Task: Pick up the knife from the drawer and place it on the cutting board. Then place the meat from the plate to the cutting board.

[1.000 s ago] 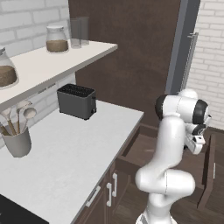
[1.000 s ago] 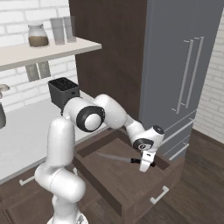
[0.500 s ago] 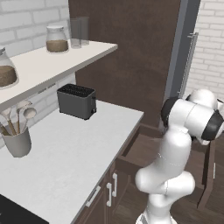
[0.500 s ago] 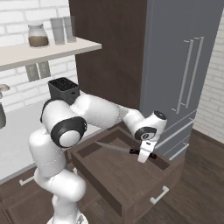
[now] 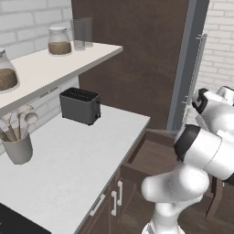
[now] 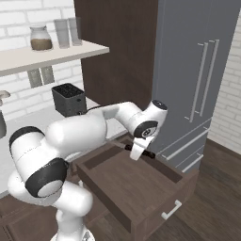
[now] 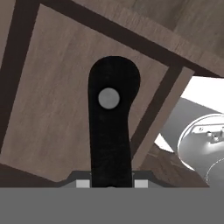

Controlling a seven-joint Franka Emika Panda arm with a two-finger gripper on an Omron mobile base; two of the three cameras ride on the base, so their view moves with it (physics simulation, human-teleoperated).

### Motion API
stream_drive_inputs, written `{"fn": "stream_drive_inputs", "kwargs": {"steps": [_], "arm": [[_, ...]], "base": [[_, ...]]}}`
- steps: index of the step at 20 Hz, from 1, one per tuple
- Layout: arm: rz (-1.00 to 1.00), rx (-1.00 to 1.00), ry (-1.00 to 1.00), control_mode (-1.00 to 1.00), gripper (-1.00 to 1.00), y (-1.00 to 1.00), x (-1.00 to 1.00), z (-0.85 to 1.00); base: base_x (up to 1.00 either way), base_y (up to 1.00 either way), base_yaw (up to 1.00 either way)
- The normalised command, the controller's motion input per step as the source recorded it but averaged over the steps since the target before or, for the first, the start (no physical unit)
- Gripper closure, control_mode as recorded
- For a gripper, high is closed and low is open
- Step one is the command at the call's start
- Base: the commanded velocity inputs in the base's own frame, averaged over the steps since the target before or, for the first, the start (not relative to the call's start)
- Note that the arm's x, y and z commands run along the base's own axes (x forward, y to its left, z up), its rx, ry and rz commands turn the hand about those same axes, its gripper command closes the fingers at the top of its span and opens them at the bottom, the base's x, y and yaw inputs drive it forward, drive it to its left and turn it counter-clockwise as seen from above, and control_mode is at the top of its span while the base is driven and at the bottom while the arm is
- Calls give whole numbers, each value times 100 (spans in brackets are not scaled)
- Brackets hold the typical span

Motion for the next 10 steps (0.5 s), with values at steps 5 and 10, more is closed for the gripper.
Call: {"fn": "stream_drive_inputs", "kwargs": {"steps": [5, 10], "arm": [[-17, -1, 0, -100, 100, 72, -8, 50], [-6, -4, -7, -100, 100, 68, -42, 39]], "base": [[0, 0, 0], [0, 0, 0]]}}
